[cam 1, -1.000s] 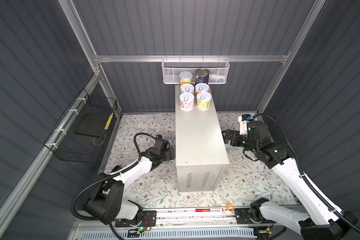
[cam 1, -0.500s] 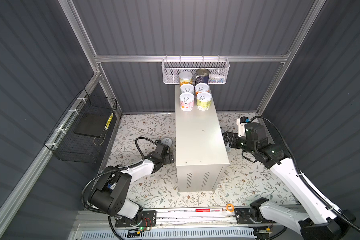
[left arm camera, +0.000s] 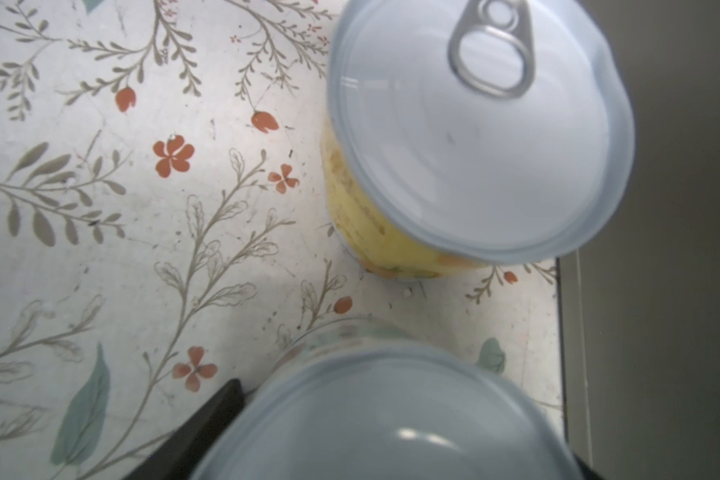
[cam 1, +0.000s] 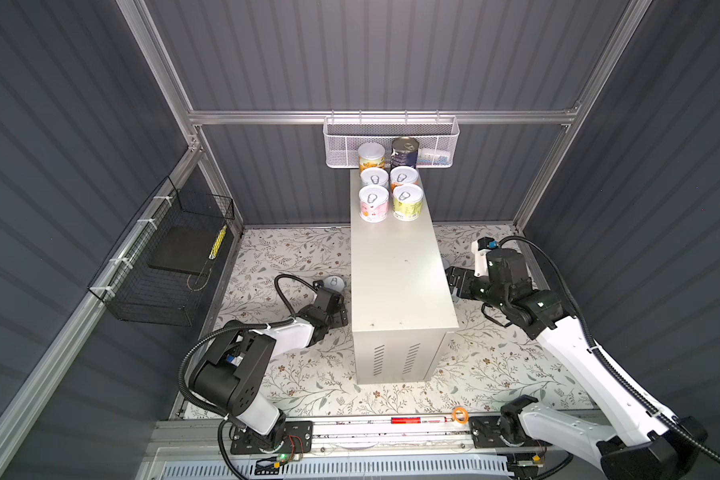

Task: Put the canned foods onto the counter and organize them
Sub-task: 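Close the left gripper around the white-lidded can and lift it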

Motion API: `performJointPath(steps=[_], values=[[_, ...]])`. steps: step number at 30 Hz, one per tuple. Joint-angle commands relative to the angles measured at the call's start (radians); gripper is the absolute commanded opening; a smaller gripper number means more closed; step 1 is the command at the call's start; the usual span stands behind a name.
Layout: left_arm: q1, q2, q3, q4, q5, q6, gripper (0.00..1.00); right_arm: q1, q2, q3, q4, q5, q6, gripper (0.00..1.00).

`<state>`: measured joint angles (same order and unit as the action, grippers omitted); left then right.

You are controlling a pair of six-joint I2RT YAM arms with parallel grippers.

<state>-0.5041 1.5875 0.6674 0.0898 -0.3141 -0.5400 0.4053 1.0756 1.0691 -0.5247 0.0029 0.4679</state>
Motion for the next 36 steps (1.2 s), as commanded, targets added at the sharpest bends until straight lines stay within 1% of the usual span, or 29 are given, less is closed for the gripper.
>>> performJointPath(steps=[1,3,5,6,7,8,12,15,19,22,25,29,31,36], values=[[-0.002,0.030,0.005,-0.018,-0.016,-0.030,0.74,-0.005,-0.006,-0.023,0.011,-0.001,0.001,0.98],[-0.003,0.024,-0.001,-0.024,-0.017,-0.037,0.64,-0.005,-0.008,-0.029,0.012,-0.003,0.003,0.98],[-0.005,0.011,-0.010,-0.027,-0.014,-0.033,0.48,-0.005,-0.009,-0.039,0.016,-0.007,0.004,0.98],[-0.005,0.000,-0.012,-0.039,-0.015,-0.032,0.31,-0.006,-0.009,-0.042,0.020,-0.006,0.004,0.98],[-0.005,-0.014,-0.011,-0.062,-0.023,-0.032,0.08,-0.005,-0.009,-0.044,0.022,-0.006,0.006,0.98],[-0.007,-0.028,-0.011,-0.082,-0.032,-0.032,0.00,-0.005,-0.008,-0.047,0.023,-0.005,0.007,0.98],[-0.010,-0.136,-0.042,-0.143,-0.035,-0.038,0.00,-0.007,-0.005,-0.062,0.031,-0.008,0.011,0.97],[-0.014,-0.252,-0.029,-0.252,-0.014,-0.027,0.00,-0.011,-0.009,-0.084,0.034,-0.004,0.014,0.98],[-0.017,-0.433,0.043,-0.458,-0.010,-0.011,0.00,-0.022,-0.019,-0.127,0.055,-0.010,0.026,0.98],[-0.017,-0.514,0.135,-0.595,-0.022,0.008,0.00,-0.031,-0.019,-0.147,0.055,-0.003,0.035,0.98],[-0.017,-0.530,0.260,-0.715,-0.015,0.025,0.00,-0.040,-0.023,-0.170,0.064,-0.003,0.044,0.98],[-0.017,-0.510,0.430,-0.839,-0.009,0.072,0.00,-0.049,-0.035,-0.190,0.070,-0.009,0.041,0.98],[-0.017,-0.498,0.518,-0.894,-0.024,0.101,0.00,-0.054,-0.039,-0.190,0.067,-0.013,0.039,0.98],[-0.017,-0.433,0.809,-1.052,-0.045,0.196,0.00,-0.073,-0.054,-0.193,0.064,-0.021,0.033,0.97]])
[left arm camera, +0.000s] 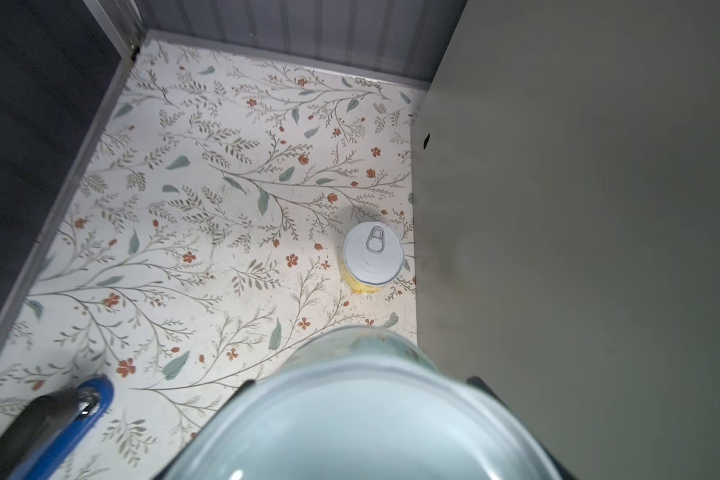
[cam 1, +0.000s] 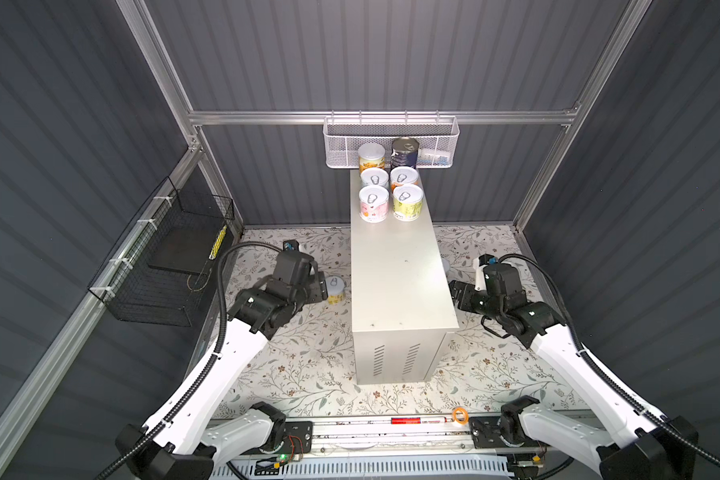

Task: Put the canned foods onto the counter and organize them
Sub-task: 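Close the left gripper around the white-lidded can and lift it, then carry the white-lidded can up over the cabinet top toward the pink can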

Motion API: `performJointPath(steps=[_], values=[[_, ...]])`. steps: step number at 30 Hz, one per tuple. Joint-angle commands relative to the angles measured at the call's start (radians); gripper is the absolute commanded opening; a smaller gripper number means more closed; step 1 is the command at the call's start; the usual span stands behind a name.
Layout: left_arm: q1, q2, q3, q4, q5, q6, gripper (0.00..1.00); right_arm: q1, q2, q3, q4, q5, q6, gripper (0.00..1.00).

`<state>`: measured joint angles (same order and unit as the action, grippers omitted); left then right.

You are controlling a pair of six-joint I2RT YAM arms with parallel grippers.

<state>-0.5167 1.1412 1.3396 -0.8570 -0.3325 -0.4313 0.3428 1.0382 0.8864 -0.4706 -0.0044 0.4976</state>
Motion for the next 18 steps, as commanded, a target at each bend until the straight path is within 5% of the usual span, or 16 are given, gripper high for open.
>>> performJointPath(steps=[1,12,18], values=[[-0.004,0.023,0.173,-0.120,-0.025,0.104,0.00,-0.013,-0.015,-0.010,0.010,-0.015,0.000,0.98],[-0.005,0.186,0.608,-0.291,0.088,0.218,0.00,-0.023,-0.025,-0.019,0.009,-0.026,0.004,0.98],[-0.005,0.268,0.714,-0.301,0.134,0.260,0.00,-0.028,-0.067,-0.006,-0.021,-0.016,-0.004,0.98]])
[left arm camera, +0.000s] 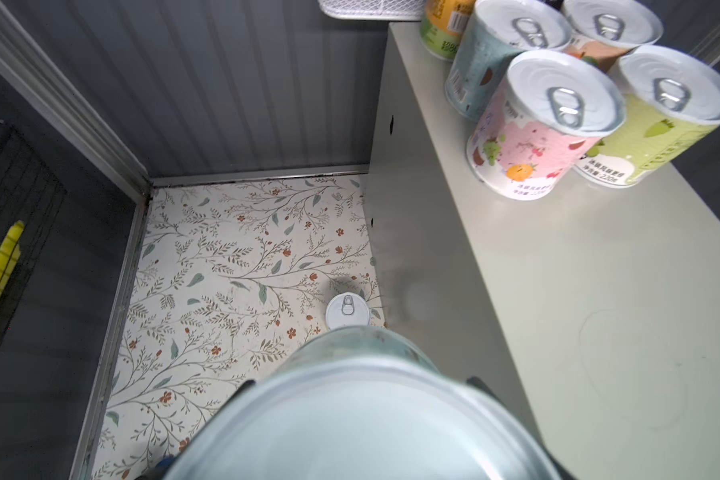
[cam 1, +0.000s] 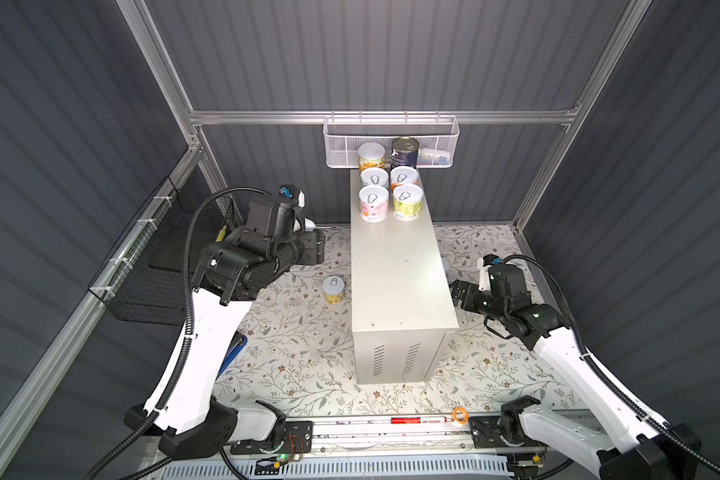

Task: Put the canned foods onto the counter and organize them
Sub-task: 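Carry the white-lidded can up over the cabinet top toward the pink can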

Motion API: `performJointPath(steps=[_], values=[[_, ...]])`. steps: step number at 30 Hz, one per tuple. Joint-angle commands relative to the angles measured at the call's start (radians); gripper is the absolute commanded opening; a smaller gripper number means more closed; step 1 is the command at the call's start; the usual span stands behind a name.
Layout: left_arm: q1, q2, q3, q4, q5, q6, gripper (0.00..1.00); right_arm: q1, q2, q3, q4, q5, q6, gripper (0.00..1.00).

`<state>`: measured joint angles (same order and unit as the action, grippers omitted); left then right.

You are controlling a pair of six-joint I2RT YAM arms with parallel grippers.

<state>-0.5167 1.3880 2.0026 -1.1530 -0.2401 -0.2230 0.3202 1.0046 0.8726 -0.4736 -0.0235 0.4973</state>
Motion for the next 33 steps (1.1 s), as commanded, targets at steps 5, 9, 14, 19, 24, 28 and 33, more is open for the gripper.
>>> performJointPath(steps=[5,9,14,19,24,28,33], values=[[-0.005,0.051,0.068,0.028,0.085,0.044,0.00,-0.006,-0.039,0.006,-0.004,-0.008,0.006,0.98],[-0.011,0.068,0.121,0.025,0.158,0.028,0.00,-0.007,-0.017,0.017,-0.012,-0.015,-0.009,0.98],[-0.035,0.081,0.133,0.028,0.182,0.022,0.00,-0.008,0.004,0.023,-0.013,-0.007,-0.007,0.98],[-0.044,0.104,0.154,0.027,0.196,0.021,0.00,-0.008,0.002,0.015,0.011,-0.023,0.019,0.98],[-0.070,0.133,0.164,0.050,0.204,0.012,0.00,-0.008,-0.001,0.023,-0.002,-0.009,0.000,0.98],[-0.102,0.174,0.188,0.059,0.197,0.011,0.00,-0.010,-0.007,0.031,-0.004,-0.009,-0.008,0.98],[-0.136,0.238,0.247,0.047,0.180,0.019,0.00,-0.010,-0.015,0.028,0.000,-0.007,-0.014,0.98]])
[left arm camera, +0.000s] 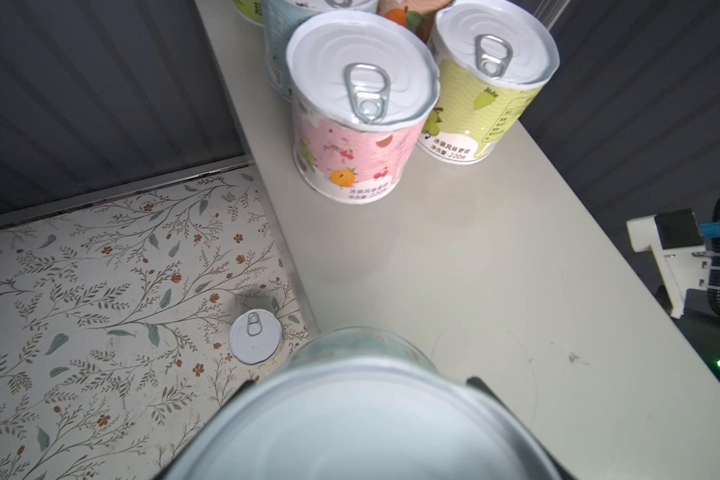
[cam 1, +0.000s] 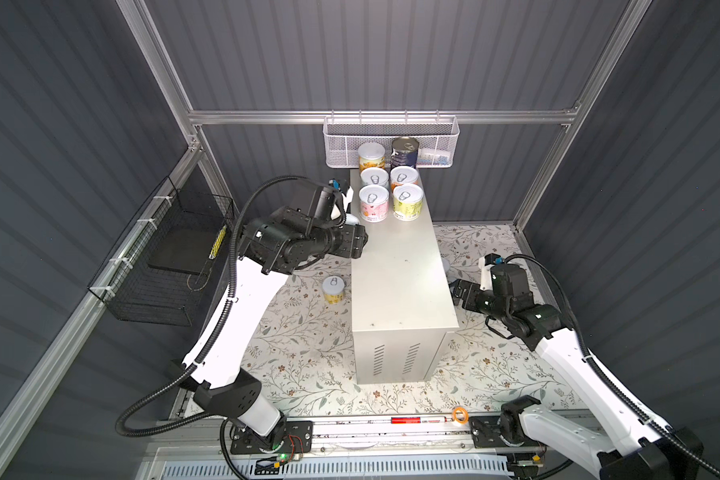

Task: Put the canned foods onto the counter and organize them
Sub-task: 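Carry the white-lidded can up over the cabinet top toward the pink can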

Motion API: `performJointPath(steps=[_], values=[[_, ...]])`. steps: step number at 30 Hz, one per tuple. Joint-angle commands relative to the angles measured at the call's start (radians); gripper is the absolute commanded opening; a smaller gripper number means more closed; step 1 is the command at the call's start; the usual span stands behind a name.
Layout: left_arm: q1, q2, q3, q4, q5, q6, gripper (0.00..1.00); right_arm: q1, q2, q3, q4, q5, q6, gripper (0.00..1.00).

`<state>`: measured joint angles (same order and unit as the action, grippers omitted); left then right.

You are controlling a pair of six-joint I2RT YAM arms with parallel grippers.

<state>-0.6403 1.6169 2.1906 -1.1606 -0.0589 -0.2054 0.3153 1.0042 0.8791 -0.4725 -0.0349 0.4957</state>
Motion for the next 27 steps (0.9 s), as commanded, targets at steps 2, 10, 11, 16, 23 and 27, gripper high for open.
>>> performJointPath(steps=[2,10,11,16,23,27], values=[[-0.016,0.034,0.071,0.051,-0.005,0.007,0.00,-0.008,-0.013,0.021,0.000,0.001,-0.014,0.98],[-0.022,0.140,0.152,0.028,-0.010,0.020,0.00,-0.015,-0.013,0.024,-0.008,0.002,-0.028,0.99],[-0.024,0.150,0.158,0.026,-0.014,0.020,0.00,-0.016,-0.013,0.022,-0.006,0.002,-0.029,0.99],[-0.027,0.180,0.164,0.031,-0.027,0.013,0.00,-0.025,-0.009,0.018,0.000,-0.003,-0.032,0.99],[-0.033,0.221,0.201,0.014,-0.034,0.008,0.06,-0.033,0.000,0.008,0.014,-0.015,-0.032,0.99],[-0.035,0.233,0.213,0.013,-0.033,0.011,0.35,-0.038,0.005,0.010,0.019,-0.019,-0.036,0.99]])
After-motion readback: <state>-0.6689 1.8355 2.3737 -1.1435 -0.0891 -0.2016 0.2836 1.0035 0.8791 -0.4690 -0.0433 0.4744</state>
